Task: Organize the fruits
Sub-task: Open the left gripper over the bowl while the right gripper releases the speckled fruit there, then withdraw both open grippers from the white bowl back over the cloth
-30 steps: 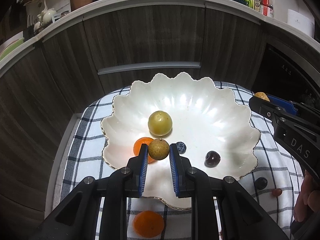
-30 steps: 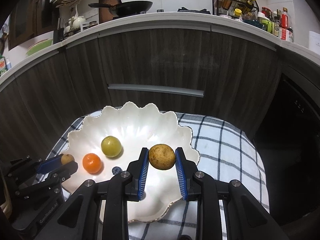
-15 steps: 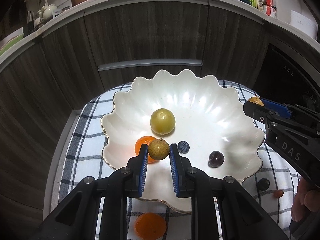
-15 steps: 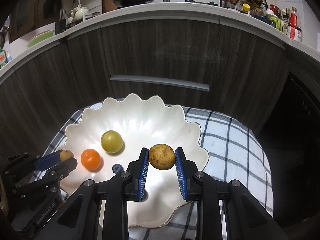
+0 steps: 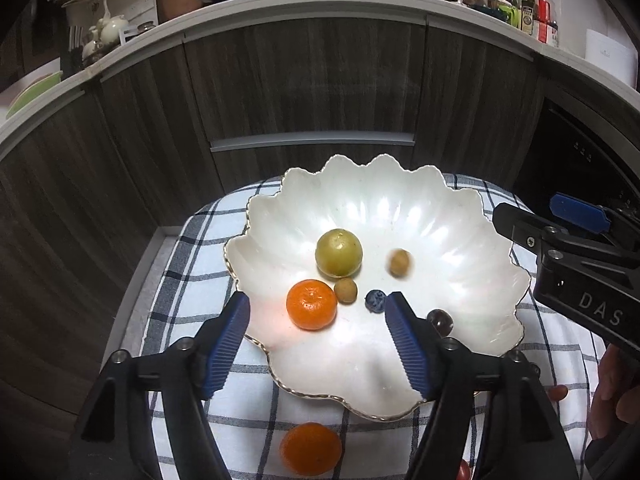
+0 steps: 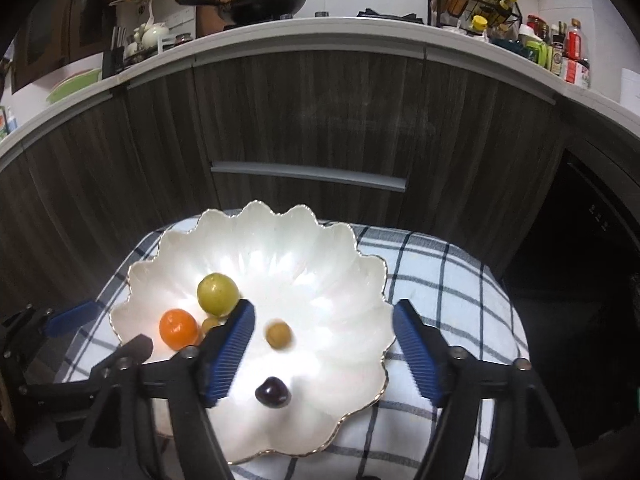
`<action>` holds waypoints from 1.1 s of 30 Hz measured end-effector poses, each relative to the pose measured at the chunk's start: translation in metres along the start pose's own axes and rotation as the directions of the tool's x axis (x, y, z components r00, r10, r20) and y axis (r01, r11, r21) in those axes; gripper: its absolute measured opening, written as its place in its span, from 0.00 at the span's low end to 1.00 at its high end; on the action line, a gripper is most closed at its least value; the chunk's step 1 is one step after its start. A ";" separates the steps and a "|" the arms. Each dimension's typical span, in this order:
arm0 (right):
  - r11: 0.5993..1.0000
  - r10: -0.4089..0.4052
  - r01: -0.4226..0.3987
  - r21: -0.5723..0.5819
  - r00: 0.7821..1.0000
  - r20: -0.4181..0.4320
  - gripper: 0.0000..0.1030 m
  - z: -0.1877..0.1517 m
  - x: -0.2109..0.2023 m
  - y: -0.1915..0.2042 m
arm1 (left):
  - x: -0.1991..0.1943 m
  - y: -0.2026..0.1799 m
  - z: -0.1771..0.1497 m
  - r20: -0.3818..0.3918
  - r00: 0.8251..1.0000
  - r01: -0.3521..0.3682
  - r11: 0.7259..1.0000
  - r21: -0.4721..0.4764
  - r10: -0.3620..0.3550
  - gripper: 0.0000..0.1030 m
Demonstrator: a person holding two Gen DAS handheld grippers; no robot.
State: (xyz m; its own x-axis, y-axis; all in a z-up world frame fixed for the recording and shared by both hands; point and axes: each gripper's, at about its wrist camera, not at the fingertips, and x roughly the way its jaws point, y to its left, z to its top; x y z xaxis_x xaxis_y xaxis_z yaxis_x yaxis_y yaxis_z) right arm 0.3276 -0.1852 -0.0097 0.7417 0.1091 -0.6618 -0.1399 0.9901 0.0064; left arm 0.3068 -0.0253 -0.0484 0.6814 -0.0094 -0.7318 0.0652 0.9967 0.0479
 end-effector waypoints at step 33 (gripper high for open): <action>0.998 -0.024 0.021 0.060 0.999 0.048 0.74 -0.009 -0.044 -0.021 | -0.047 -0.015 -0.007 0.063 0.998 0.001 1.000 0.005 -0.001 0.85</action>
State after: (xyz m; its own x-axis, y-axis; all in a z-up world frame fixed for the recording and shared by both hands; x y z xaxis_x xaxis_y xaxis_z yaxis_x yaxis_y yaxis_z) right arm 0.2922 -0.2112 0.0129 0.7757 0.0891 -0.6248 -0.0843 0.9957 0.0374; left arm 0.2691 -0.0389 -0.0193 0.7260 -0.0158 -0.6875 0.0697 0.9963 0.0508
